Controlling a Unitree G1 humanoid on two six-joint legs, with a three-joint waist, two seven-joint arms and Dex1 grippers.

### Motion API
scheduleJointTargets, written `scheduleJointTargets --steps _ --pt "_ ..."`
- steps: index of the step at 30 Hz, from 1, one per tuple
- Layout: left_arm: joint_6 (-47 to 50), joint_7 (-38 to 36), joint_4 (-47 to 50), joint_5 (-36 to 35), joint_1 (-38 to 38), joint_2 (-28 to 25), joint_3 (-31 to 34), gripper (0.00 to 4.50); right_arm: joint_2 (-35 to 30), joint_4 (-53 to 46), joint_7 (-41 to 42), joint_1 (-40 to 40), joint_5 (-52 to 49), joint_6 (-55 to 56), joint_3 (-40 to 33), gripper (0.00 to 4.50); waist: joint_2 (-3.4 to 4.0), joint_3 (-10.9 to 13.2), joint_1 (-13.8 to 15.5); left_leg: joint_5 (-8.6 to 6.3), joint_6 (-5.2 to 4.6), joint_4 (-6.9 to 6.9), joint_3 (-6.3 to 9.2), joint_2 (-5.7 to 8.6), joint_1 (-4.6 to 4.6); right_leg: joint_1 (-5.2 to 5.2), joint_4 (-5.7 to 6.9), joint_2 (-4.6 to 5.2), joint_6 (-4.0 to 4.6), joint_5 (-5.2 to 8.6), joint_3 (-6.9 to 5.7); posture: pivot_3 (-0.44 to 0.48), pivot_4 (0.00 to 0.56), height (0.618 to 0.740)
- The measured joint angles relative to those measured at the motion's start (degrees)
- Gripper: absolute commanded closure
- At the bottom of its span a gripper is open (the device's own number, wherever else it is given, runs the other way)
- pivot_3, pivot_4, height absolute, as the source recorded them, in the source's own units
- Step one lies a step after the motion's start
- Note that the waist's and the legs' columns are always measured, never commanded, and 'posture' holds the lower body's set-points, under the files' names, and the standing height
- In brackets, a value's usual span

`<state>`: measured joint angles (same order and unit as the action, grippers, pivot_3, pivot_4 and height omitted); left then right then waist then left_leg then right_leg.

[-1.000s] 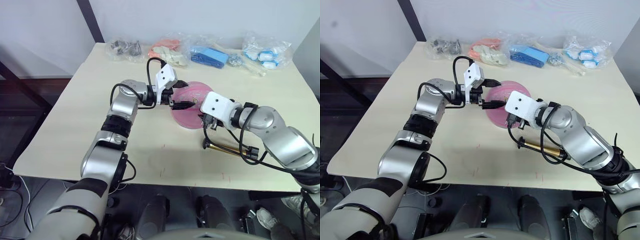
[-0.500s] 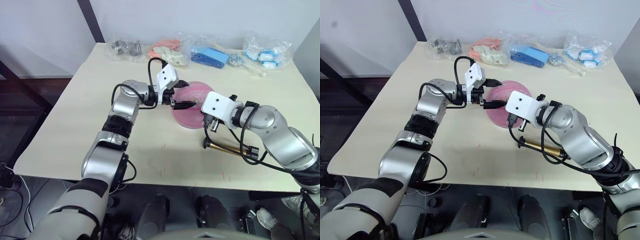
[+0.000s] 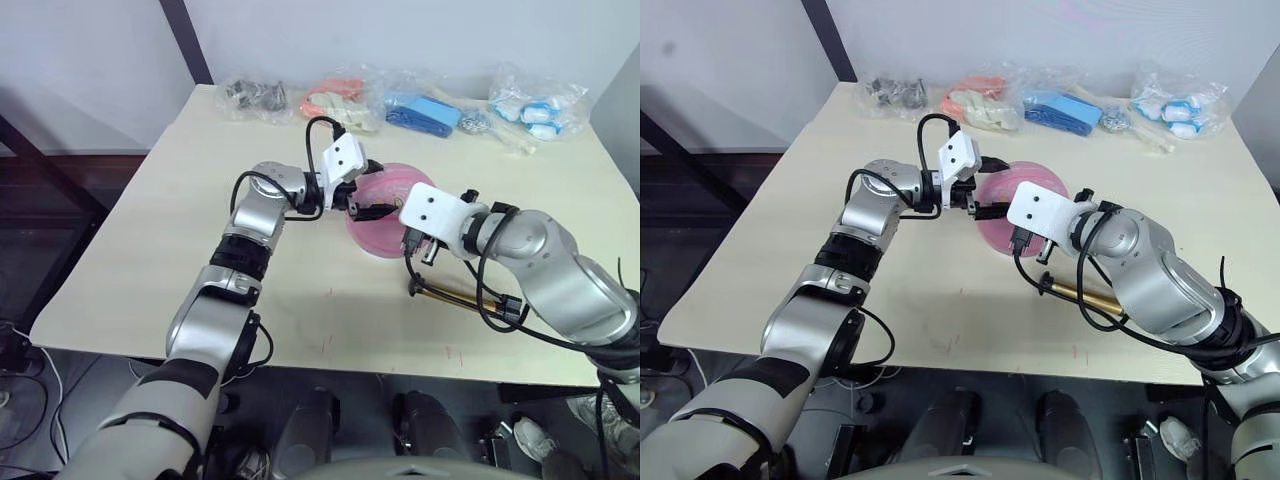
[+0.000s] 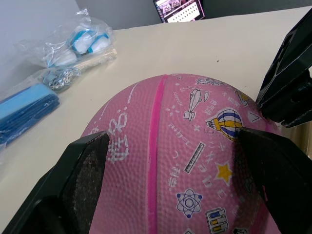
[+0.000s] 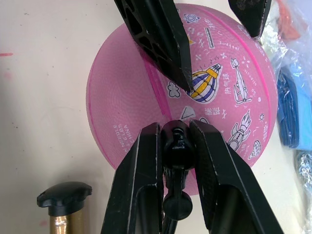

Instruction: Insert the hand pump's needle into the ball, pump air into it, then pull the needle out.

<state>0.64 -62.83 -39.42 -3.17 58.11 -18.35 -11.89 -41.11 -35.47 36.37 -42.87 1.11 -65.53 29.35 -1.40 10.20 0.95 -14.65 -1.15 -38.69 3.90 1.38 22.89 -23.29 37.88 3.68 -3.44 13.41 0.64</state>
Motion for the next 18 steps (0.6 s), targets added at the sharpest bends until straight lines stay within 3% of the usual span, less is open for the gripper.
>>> scheduleJointTargets --steps 18 --pt "-1.23 0.36 -0.07 0.58 -0.01 0.41 -0.41 0.0 0.75 -1.85 -0.42 -1.33 -1.8 -6.29 -0.68 4.16 0.01 0.0 0.04 0.0 0.0 0.01 0.23 0.05 0.09 0.01 -0.03 0.04 -0.01 0.01 -0.2 0.0 0.15 0.74"
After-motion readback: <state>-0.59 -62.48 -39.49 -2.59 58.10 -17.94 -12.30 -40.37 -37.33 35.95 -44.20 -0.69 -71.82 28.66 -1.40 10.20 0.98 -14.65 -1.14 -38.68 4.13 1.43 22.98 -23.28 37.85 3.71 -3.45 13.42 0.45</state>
